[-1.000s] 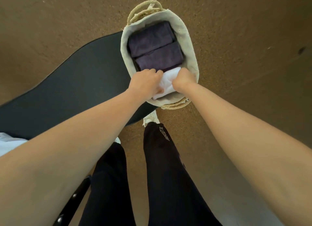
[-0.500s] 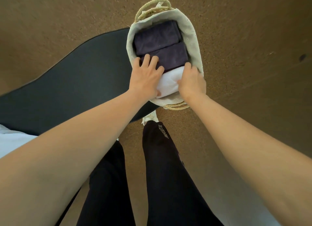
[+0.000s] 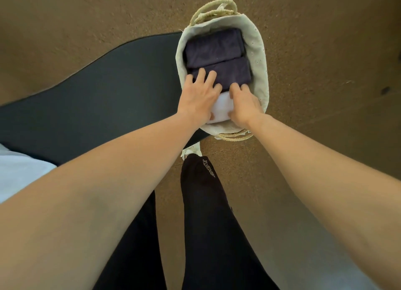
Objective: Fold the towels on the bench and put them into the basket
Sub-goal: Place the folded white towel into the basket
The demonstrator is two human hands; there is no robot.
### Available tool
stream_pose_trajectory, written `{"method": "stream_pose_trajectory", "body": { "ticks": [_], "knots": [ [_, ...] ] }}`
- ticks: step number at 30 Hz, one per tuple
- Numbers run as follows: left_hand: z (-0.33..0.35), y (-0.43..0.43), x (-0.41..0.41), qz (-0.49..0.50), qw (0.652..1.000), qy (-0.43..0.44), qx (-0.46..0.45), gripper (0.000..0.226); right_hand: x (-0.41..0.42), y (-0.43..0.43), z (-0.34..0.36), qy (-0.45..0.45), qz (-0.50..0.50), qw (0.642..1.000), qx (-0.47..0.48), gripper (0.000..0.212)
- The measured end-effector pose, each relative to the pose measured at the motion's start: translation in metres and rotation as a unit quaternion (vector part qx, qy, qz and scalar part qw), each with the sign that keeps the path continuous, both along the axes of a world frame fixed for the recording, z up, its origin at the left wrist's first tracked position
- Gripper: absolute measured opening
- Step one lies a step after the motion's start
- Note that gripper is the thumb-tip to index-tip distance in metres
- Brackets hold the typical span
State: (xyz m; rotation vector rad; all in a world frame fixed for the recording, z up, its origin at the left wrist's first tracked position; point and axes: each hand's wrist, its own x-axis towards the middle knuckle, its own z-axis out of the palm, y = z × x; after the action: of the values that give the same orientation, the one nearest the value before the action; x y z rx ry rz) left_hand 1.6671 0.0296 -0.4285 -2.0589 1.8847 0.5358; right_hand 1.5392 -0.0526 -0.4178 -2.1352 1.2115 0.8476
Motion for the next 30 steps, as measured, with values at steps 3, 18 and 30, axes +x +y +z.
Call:
{"method": "stream_pose_trajectory", "body": {
  "ticks": [3, 18, 30],
  "knots": [
    [0.003, 0.006, 0.012, -0.020, 0.998, 0.042, -0.039, 0.066, -0.004, -0.001, 0.001, -0.011, -0.020, 1.000, 0.014, 0.044],
    [0.047, 0.236, 0.085, 0.633, 0.689, 0.313, -0.164, 0.024, 0.082, 0.170, 0.073, -0.326, -0.055, 0.944, 0.013, 0.022],
    [0.045, 0.467, 0.172, 0.833, 0.487, 0.226, -0.131, 0.016, 0.233, 0.335, 0.025, -0.200, 0.170, 0.945, 0.193, 0.022]
  ]
}}
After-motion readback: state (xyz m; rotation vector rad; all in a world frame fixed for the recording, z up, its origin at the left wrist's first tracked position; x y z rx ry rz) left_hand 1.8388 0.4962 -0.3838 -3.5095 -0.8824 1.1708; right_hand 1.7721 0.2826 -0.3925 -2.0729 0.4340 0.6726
